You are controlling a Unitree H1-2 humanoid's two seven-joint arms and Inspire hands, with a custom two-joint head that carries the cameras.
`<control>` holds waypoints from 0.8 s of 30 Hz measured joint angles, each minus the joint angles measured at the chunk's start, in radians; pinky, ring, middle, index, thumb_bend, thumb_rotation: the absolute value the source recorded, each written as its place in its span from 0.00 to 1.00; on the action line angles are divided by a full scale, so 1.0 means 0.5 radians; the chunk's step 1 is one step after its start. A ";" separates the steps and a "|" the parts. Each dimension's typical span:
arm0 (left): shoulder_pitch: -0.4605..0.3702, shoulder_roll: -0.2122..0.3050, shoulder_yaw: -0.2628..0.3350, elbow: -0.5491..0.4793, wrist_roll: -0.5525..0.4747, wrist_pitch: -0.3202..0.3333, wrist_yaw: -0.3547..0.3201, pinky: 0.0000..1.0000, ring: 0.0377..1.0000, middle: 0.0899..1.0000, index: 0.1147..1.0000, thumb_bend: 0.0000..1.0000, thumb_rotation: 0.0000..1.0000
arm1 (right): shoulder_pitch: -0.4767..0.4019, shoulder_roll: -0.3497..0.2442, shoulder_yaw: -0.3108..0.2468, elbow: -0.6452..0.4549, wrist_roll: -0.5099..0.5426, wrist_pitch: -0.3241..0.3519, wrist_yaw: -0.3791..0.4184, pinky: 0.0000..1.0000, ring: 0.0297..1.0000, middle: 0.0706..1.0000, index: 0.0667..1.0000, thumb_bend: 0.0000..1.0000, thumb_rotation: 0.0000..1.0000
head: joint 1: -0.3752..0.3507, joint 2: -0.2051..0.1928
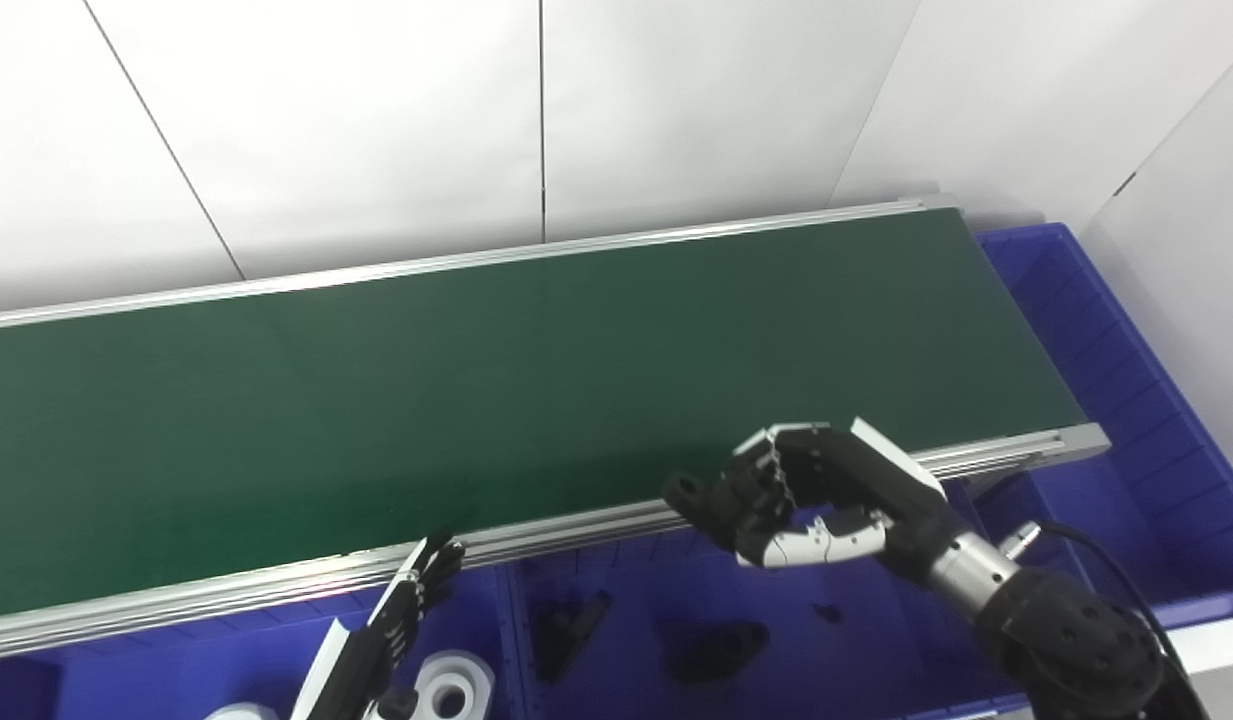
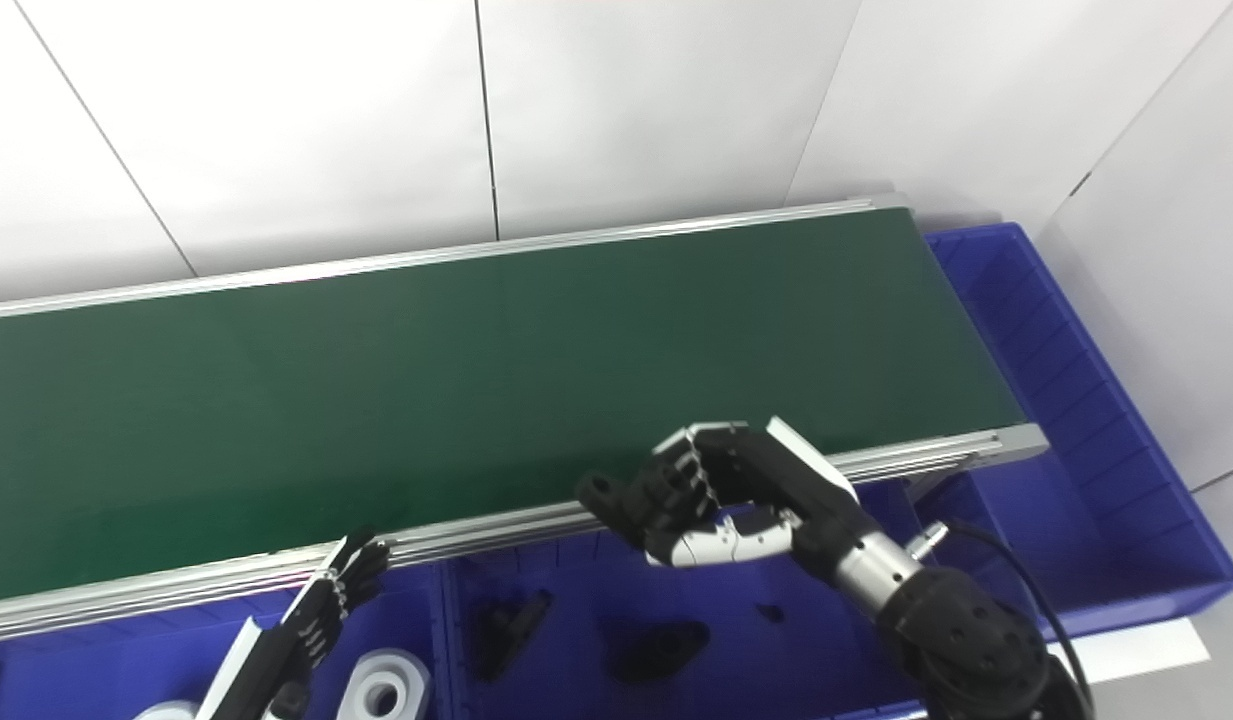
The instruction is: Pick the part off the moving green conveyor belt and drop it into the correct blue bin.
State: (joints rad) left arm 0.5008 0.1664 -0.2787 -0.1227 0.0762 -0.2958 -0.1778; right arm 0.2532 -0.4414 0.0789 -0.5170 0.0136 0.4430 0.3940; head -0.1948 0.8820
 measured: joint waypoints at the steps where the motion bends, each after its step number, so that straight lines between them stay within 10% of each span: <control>1: 0.000 0.000 0.000 -0.002 0.000 0.004 -0.001 0.92 0.94 0.94 0.95 0.92 1.00 | 0.015 -0.010 0.020 -0.004 -0.046 -0.004 -0.002 0.27 0.34 0.43 0.52 0.51 0.00 | 0.000 0.000; 16: 0.006 -0.006 -0.001 -0.065 0.005 0.073 -0.007 0.93 0.94 0.94 0.95 0.92 1.00 | 0.043 -0.095 0.490 0.165 -1.073 -0.357 -0.163 0.28 0.35 0.42 0.51 0.51 0.00 | 0.037 0.049; 17: 0.008 -0.006 -0.002 -0.066 0.005 0.076 -0.007 0.93 0.95 0.94 0.95 0.92 1.00 | 0.044 -0.102 0.540 0.188 -1.209 -0.385 -0.181 0.34 0.42 0.48 0.49 0.52 0.08 | 0.046 0.052; 19: 0.011 -0.006 -0.004 -0.072 0.006 0.083 -0.007 0.93 0.95 0.94 0.95 0.91 1.00 | 0.044 -0.119 0.618 0.202 -1.402 -0.390 -0.174 0.57 0.64 0.67 0.64 0.84 0.37 | 0.052 0.055; 24: 0.016 -0.008 -0.011 -0.097 0.006 0.110 -0.007 0.93 0.94 0.94 0.95 0.91 1.00 | 0.040 -0.157 0.707 0.193 -1.722 -0.375 0.040 0.97 0.96 0.94 0.85 0.99 0.63 | 0.058 0.061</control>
State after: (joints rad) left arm 0.5090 0.1625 -0.2842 -0.1712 0.0794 -0.2410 -0.1813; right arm 0.2731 -0.5196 0.4325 -0.4203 -0.8472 0.2558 0.4137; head -0.1657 0.9127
